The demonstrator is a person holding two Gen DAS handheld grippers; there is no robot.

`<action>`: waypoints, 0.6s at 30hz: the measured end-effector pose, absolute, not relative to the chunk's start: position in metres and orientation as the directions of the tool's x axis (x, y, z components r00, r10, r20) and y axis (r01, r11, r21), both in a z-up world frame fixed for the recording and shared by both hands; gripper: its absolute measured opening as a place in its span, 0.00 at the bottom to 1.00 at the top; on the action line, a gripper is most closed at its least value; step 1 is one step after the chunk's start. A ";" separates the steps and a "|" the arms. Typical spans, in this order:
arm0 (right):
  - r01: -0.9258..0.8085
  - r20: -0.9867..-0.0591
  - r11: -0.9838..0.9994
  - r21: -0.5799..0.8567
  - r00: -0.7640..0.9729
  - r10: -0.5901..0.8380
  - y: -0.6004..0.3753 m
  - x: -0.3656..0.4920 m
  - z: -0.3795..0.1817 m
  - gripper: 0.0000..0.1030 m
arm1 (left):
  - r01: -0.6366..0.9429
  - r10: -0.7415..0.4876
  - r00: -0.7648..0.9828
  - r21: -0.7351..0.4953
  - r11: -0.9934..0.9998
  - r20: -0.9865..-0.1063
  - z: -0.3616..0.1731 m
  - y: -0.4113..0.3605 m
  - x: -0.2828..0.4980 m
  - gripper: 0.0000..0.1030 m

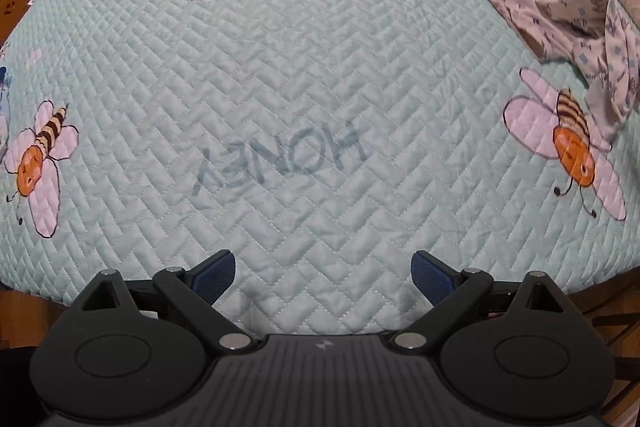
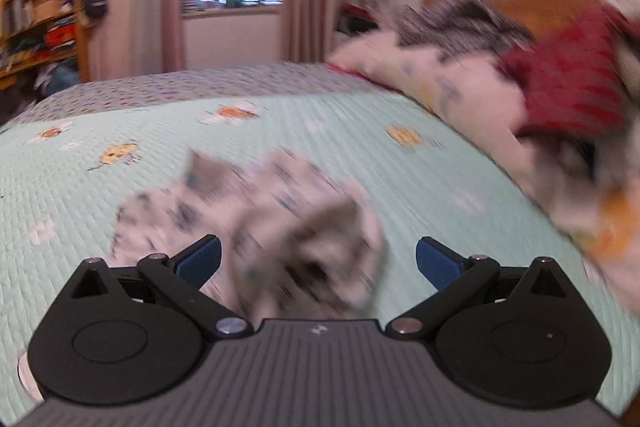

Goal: Fold clothes
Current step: 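Grasp the white letter-print garment with the right gripper and lift it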

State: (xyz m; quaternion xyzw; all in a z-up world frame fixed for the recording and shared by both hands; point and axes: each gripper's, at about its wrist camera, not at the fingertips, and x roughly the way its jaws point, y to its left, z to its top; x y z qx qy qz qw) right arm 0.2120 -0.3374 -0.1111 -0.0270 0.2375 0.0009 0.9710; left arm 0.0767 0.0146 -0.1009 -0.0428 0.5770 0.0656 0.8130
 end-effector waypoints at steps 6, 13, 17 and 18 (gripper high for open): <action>-0.043 -0.633 0.999 -0.021 0.774 0.020 -0.297 0.272 -0.138 0.26 | -0.217 0.063 0.357 -0.017 0.976 -0.932 -0.086 0.044 0.071 0.93; -0.265 -0.441 0.932 0.247 0.826 0.351 -0.247 0.233 -0.031 0.17 | -0.259 0.098 0.430 -0.019 0.966 -0.898 -0.084 0.093 0.048 0.93; -0.476 -0.249 0.771 0.423 0.757 0.604 -0.209 0.215 0.062 0.17 | -0.263 0.096 0.495 -0.043 0.964 -0.864 -0.073 0.116 0.036 0.92; -0.514 -0.220 0.752 0.412 0.745 0.630 -0.196 0.210 0.082 0.17 | -0.260 0.101 0.518 -0.044 0.965 -0.849 -0.068 0.121 0.032 0.92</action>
